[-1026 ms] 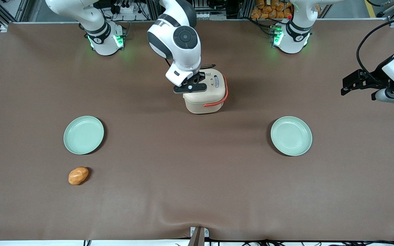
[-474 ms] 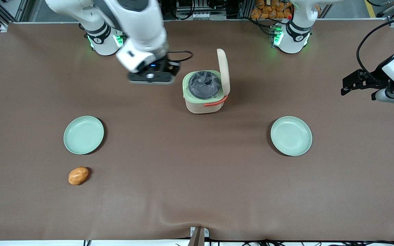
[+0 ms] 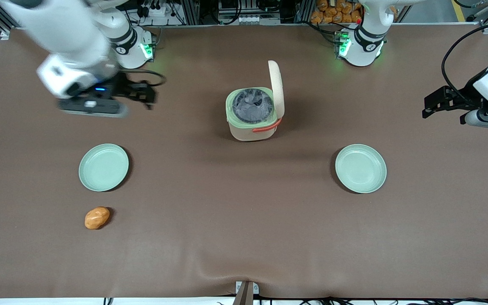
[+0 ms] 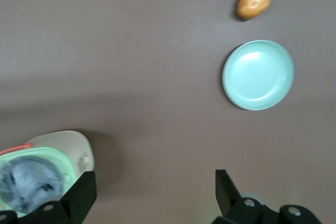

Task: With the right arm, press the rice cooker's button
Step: 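Lift the right gripper away as the cooker lid springs open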

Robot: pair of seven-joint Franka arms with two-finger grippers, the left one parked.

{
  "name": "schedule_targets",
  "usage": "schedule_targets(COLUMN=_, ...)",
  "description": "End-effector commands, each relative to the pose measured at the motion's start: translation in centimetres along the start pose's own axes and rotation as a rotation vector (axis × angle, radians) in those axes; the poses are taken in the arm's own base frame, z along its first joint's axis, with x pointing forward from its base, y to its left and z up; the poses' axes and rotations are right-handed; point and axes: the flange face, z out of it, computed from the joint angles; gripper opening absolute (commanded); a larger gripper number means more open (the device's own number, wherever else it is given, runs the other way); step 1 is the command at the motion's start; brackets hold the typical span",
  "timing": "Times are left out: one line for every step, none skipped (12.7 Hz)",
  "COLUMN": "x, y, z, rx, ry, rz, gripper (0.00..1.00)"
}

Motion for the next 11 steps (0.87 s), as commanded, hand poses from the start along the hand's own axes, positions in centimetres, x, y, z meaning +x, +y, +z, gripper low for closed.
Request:
schedule_targets(x=0.1, y=6.8, z=-2.1, rx=0.019, ry=0.0, rz=-0.029, gripper=1.0)
schedule_targets(x=0.4, y=9.5, z=-2.2, rx=0.019, ry=-0.003, rz=-0.03, gripper=1.0)
schedule_targets(x=0.5, y=11.9, z=-1.9, rx=0.02, ry=-0.004, rz=-0.042, gripper=1.0)
schedule_targets(x=0.7, y=13.9, z=-1.7, rx=0.022, ry=-0.007, rz=-0.052, gripper=1.0)
schedule_targets(x=0.8, y=16.1, z=-1.7, rx=0.027, ry=-0.007, rz=-0.046, gripper=1.0)
schedule_targets(x=0.8, y=17.7, z=-1.8, rx=0.032, ry=0.0, rz=-0.056, gripper=1.0)
schedule_targets(x=0.8, y=18.6, z=-1.4, rx=0.034, ry=0.008, rz=-0.069, gripper=1.0)
schedule_targets(x=0.9, y=20.0, z=-0.9, rx=0.038, ry=0.017, rz=-0.061, gripper=1.0)
schedule_targets(x=0.8, y=21.2, z=-0.6, rx=0.04, ry=0.031, rz=-0.082, gripper=1.0)
schedule_targets(x=0.5, y=22.3, z=-0.1, rx=0.042, ry=0.042, rz=-0.117, gripper=1.0)
schedule_targets(x=0.2, y=22.9, z=-0.1, rx=0.05, ry=0.039, rz=-0.12, gripper=1.0)
